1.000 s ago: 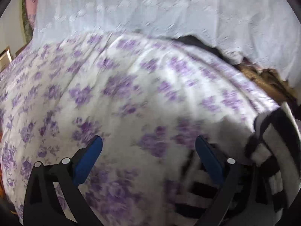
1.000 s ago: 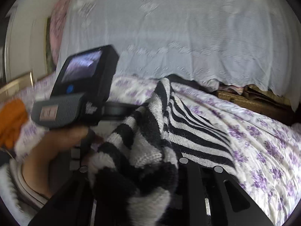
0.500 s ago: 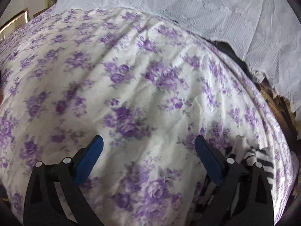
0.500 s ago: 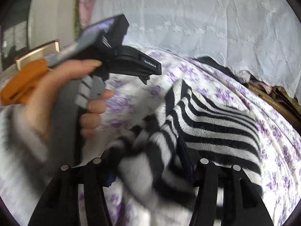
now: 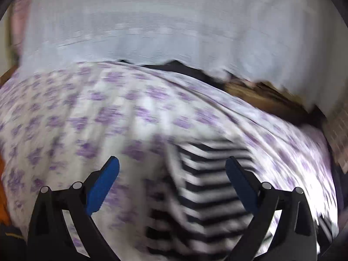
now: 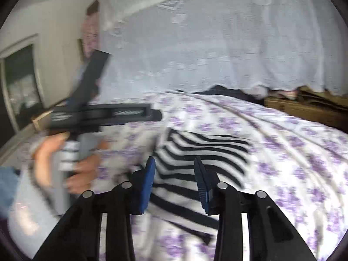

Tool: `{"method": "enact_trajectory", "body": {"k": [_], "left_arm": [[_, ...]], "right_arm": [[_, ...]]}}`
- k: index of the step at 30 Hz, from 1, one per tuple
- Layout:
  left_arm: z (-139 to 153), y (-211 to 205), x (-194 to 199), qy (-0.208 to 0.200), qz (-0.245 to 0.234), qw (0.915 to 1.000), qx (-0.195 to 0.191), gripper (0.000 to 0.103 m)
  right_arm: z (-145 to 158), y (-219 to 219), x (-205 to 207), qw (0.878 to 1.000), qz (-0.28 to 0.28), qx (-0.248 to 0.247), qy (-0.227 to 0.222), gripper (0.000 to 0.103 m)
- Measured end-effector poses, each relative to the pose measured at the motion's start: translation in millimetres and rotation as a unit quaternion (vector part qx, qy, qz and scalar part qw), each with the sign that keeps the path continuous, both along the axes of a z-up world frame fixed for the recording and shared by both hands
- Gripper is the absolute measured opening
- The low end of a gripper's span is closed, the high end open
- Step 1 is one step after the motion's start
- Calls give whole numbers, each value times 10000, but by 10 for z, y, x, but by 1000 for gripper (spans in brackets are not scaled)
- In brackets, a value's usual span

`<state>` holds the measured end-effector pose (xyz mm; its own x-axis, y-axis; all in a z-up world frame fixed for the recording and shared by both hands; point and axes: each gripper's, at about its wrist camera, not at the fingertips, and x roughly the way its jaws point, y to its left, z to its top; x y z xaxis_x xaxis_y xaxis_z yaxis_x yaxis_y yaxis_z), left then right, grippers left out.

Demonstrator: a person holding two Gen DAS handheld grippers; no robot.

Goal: Fold small clothes
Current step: 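Lay the folded sweater down and open the right gripper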

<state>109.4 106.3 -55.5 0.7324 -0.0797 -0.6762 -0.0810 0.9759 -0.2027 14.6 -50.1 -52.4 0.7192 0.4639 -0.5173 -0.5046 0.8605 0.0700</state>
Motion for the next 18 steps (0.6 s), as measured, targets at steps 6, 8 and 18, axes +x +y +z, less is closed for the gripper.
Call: {"method": "enact_trajectory", "body": {"k": [6, 8, 18], "left_arm": [[-734, -219, 117, 1027, -104, 9911, 845, 97], [-1079, -38, 150, 1050, 16, 9937, 397, 99], [-460, 14, -24, 359, 560, 9948, 770, 99]], "right_arm": [[-718, -177, 487, 9931, -448, -110, 1081, 24], [-826, -216, 515, 9926, -385, 116, 1148, 24], [-273, -289, 671, 9928, -830, 382, 772, 24]]}}
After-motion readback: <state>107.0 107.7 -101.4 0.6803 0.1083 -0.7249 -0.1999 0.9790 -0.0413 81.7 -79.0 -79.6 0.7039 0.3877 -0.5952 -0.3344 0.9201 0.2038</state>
